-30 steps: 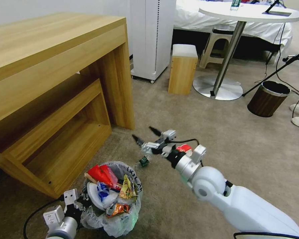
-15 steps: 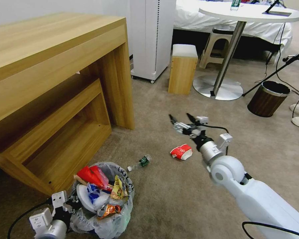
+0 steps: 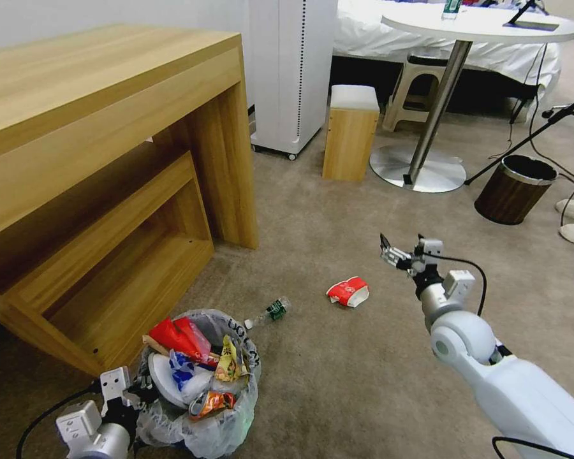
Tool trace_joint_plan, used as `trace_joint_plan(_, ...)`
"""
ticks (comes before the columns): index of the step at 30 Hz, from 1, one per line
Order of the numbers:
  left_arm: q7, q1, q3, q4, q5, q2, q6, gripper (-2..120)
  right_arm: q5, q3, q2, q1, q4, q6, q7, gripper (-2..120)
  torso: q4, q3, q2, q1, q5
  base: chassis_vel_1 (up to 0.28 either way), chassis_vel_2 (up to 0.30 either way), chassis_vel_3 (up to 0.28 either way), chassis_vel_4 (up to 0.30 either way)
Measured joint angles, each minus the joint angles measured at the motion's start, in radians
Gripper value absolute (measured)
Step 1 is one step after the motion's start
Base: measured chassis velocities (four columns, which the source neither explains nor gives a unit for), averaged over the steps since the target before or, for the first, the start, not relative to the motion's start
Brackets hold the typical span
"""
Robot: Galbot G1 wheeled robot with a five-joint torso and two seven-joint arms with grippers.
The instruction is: Pick up the trash bin and place the garbage on the floor into it.
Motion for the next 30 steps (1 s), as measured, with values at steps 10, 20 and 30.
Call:
trace_joint_plan(10, 0.009, 0.001, 0.011, 0.004, 0.005, 0.003, -0.007, 0, -0.104, 0.045, 0.030, -0.094, -0.031, 0.114, 0.007, 100, 0.0001, 0.000, 0.000, 0.000, 0.0000, 0.000, 0.000, 0.000, 0.000)
trace_joint_plan(20, 0.009, -0.010, 0.023, 0.013, 0.004, 0.010, -0.007, 0, -0.161, 0.090, 0.031, -0.147, -0.004, 0.122, -0.029, 100, 0.0000, 0.000, 0.000, 0.000, -0.0001, 0.000, 0.000, 0.000, 0.000)
trace_joint_plan(30, 0.009, -0.003, 0.019, 0.013, 0.004, 0.010, -0.010, 0, -0.178, 0.077, 0.040, -0.145, -0.006, 0.127, -0.038, 100, 0.0001, 0.000, 0.000, 0.000, -0.0001, -0.027, 0.020, 0.024, -0.021)
